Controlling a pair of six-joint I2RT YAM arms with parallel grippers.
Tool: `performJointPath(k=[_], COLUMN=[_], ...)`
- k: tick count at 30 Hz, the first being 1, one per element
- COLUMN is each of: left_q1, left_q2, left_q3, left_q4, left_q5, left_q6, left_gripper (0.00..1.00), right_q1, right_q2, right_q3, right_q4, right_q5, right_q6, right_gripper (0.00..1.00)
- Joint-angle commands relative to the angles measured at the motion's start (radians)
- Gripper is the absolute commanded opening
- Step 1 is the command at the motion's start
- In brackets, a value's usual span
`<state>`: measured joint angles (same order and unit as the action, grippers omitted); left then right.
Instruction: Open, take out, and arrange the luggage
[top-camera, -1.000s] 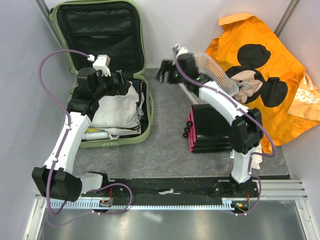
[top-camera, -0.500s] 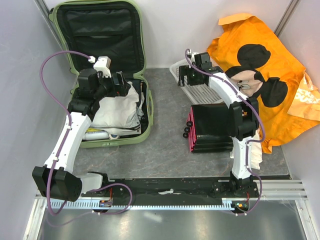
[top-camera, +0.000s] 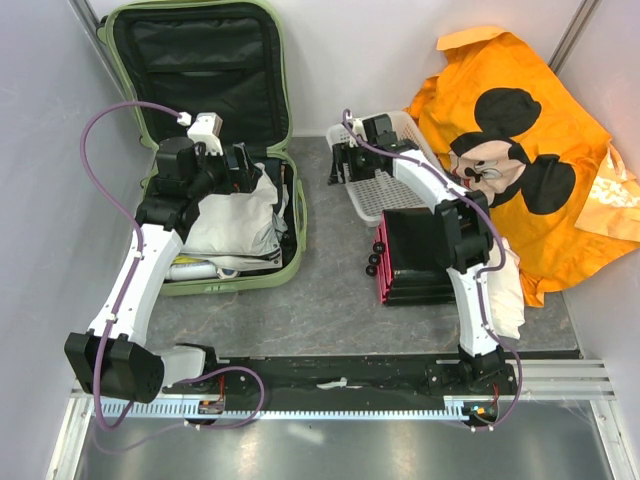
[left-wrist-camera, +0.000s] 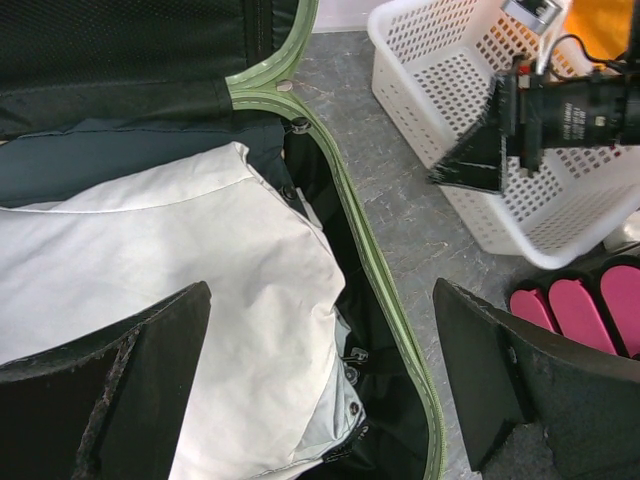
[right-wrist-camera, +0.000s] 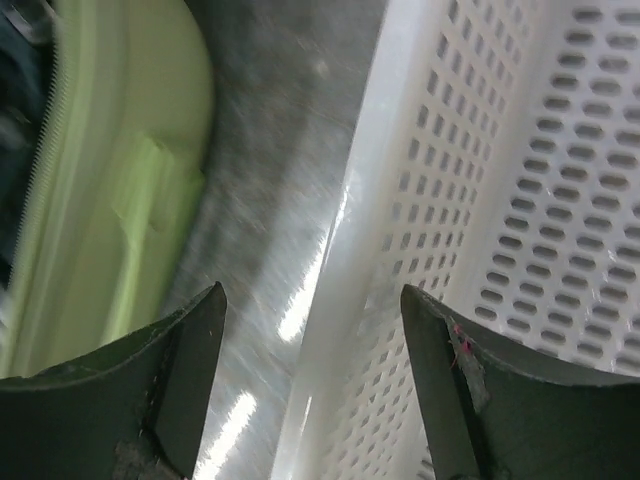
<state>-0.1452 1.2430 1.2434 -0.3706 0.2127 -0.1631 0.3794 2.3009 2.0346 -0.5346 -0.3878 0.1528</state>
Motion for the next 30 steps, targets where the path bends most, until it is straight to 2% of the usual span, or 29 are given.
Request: performJointPath(k=[1,5,7,12,19,25,30], left_q1=[0.004,0.004,0.004,0.004,0.004,0.004,0.004], left_q2=[-0.005,-0.014,-0.017,-0.02,-0.027,-0.031,-0.036], left_q3=[0.004,0.004,0.004,0.007,0.004,0.002,0.001], left_q4=[-0.001,-0.002,-0.004,-0.005,0.001,0.006,0.007], left_q5=[-0.009,-0.029,-0.035,-0.015,-0.003,0.007,-0.002], left_q6=[0.014,0.023,0.027,0.017,0.005,-0.001,0.0], left_gripper=[0.99,0.99,0.99,0.99,0.99,0.99,0.99], right_q1=[0.021,0.036,0.061,0.116,0.194,0.263,0.312], right_q2=[0.071,0.098,0.086,-0.052,-0.202,-0.279,-0.307], right_q3=[0.099,0.09,0.072,-0.182,-0.399,-0.513,-0.599], right_q4=[0.243,0.396,0.407,0.4,0.415,0.59,0.82], right_q5=[-0.089,-0.112,-0.099,-0.063,-0.046,-0.06,-0.075], right_q6=[0.256,0.417,0.418,0.401,0.413,0.573,0.734], right_gripper=[0.78,0.77,0.78,0.79,0.8,0.8,0.8])
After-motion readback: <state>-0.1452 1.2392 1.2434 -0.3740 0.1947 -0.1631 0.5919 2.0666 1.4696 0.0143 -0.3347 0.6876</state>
